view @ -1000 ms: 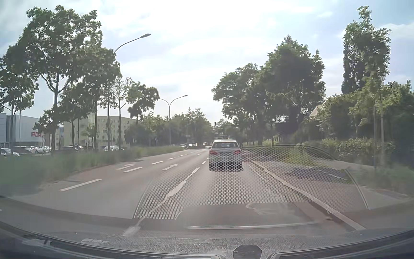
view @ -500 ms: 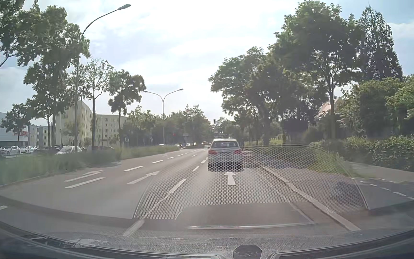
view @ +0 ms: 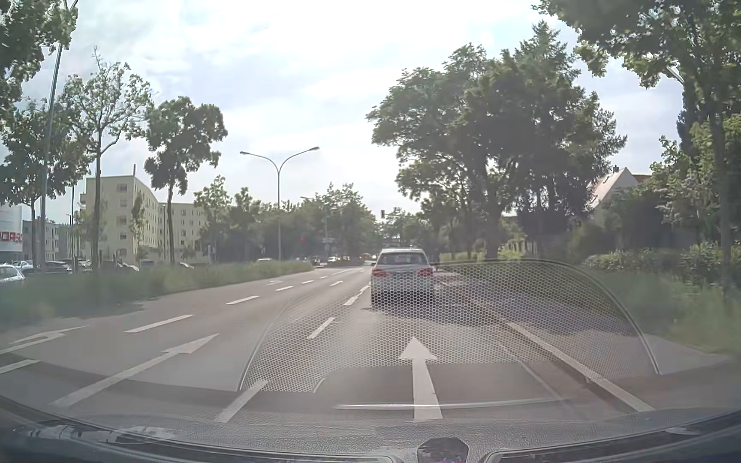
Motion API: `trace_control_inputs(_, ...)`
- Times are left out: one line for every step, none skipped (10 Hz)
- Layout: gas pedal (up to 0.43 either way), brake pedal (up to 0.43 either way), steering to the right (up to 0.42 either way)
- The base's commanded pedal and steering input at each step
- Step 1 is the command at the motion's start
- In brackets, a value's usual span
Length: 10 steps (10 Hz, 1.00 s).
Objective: Follow the waypoints while adhering to traffic rules and regulations
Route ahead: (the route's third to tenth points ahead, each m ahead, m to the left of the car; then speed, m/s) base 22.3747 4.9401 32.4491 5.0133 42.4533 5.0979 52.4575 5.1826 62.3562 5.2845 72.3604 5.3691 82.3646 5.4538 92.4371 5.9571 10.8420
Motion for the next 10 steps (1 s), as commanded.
trace_control_inputs(0.000,0.000,-0.002)
trace_control_inputs(0.000,0.000,-0.002)
trace_control_inputs(0.000,0.000,-0.002)
trace_control_inputs(0.000,0.000,-0.002)
trace_control_inputs(0.000,0.000,-0.002)
trace_control_inputs(0.000,0.000,-0.002)
trace_control_inputs(0.000,0.000,-0.002)
trace_control_inputs(0.000,0.000,-0.002)
trace_control_inputs(0.000,0.000,-0.003)
trace_control_inputs(0.000,0.000,-0.003)
